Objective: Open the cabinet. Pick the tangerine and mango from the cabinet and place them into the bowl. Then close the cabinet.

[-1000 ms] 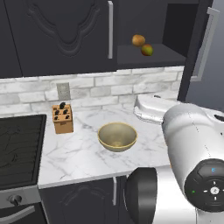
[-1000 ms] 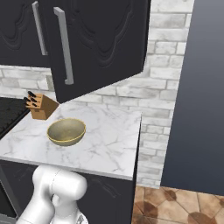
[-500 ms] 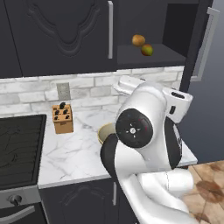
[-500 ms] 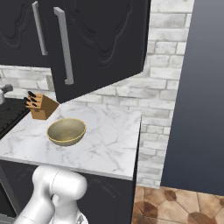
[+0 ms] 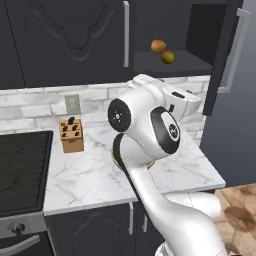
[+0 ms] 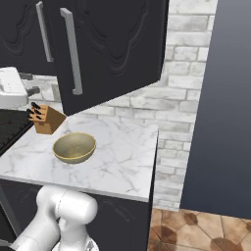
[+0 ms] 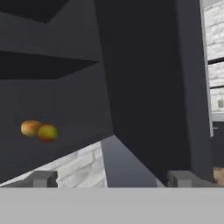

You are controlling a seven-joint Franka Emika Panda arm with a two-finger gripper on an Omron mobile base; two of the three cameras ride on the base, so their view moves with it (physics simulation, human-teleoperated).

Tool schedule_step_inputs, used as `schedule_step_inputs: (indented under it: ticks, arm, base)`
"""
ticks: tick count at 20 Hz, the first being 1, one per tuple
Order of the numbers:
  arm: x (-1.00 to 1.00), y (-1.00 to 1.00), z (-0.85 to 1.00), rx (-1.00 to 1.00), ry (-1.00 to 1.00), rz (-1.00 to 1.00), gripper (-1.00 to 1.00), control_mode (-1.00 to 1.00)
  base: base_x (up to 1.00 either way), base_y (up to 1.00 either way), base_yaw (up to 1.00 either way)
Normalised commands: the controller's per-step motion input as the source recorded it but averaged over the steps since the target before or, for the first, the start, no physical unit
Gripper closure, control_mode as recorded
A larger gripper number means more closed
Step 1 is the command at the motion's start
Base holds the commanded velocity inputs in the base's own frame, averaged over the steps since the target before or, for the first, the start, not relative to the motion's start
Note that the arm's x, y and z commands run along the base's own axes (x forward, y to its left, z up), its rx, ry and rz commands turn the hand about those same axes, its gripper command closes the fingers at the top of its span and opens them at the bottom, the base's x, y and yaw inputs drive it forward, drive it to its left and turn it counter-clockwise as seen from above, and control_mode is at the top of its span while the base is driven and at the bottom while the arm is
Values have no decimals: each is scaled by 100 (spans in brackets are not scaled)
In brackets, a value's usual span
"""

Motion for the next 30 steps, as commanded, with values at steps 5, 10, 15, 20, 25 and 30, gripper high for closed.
schedule_step_inputs:
  ticks: [5,10,15,20,25,30]
  arm:
    - [19,-60,0,0,0,-23,-100,-100]
    - [3,-64,0,0,0,-20,-100,-100]
    - [1,-68,-2,0,3,-23,-100,-100]
    - [0,-81,-12,0,5,-26,-100,-100]
    - [5,-81,-22,0,4,-25,-100,-100]
    - [7,-32,-3,0,0,-5,-100,-100]
  base:
    - [0,0,0]
    - [0,0,0]
    - [0,0,0]
    - [0,0,0]
    - [0,0,0]
    - [0,0,0]
